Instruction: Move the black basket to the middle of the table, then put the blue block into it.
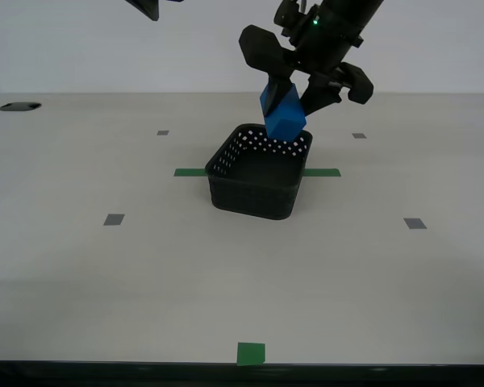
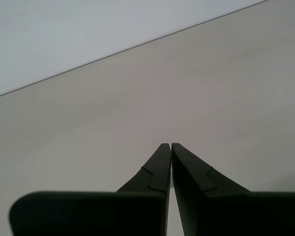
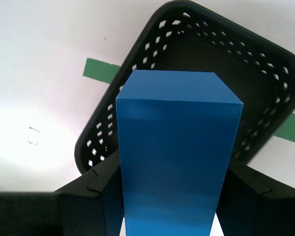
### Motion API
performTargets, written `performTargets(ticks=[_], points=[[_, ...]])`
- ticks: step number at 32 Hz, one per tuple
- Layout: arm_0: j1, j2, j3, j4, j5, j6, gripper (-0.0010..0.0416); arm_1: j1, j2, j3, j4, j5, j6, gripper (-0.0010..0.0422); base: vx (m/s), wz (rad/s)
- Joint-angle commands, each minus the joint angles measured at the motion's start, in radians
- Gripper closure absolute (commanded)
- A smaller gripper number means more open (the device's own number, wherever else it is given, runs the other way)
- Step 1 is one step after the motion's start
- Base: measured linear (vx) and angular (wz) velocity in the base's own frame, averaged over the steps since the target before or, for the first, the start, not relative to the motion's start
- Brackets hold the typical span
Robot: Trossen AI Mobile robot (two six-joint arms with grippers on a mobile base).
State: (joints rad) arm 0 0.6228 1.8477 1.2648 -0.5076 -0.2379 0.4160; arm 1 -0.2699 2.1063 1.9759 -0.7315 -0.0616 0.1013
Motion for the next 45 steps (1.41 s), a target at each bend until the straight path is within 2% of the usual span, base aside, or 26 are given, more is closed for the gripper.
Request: performTargets(ticks=[1, 4, 5, 8, 10, 19, 22, 24, 45], points=[[0.0, 0.047, 0.0, 0.082, -0.004, 0.001, 0.0406, 0.0, 0.0, 0.001, -0.004, 0.002, 0.001, 0.0412, 0.0, 0.0], [0.0, 0.066, 0.0, 0.143, -0.006, -0.006, 0.0406, 0.0, 0.0, 0.001, -0.008, 0.002, 0.0, 0.0412, 0.0, 0.0], [0.0, 0.07, 0.0, 0.172, -0.007, -0.027, 0.0406, 0.0, 0.0, 0.001, -0.013, 0.002, 0.0, 0.0412, 0.0, 0.0], [0.0, 0.07, 0.0, 0.186, -0.008, -0.034, 0.0397, 0.0, 0.0, 0.001, -0.014, 0.002, 0.0, 0.0412, 0.0, 0.0], [0.0, 0.07, 0.0, 0.194, -0.046, -0.042, 0.0371, 0.0, 0.0, 0.001, -0.014, 0.002, 0.0, 0.0412, 0.0, 0.0], [0.0, 0.07, 0.0, 0.193, -0.053, -0.049, 0.0111, 0.0, 0.0, 0.001, -0.015, 0.002, 0.0, 0.0412, 0.0, 0.0], [0.0, 0.07, 0.0, 0.193, -0.053, -0.049, 0.0049, 0.0, 0.0, 0.001, -0.015, 0.002, 0.0, 0.0412, 0.0, 0.0], [0.0, 0.07, 0.0, 0.193, -0.053, -0.049, 0.0023, 0.0, 0.0, 0.001, -0.015, 0.002, 0.0, 0.0412, 0.0, 0.0], [0.0, 0.07, 0.0, 0.193, -0.053, -0.049, 0.0019, 0.0, 0.0, 0.001, 0.0, 0.001, 0.0, 0.0412, 0.0, 0.0]])
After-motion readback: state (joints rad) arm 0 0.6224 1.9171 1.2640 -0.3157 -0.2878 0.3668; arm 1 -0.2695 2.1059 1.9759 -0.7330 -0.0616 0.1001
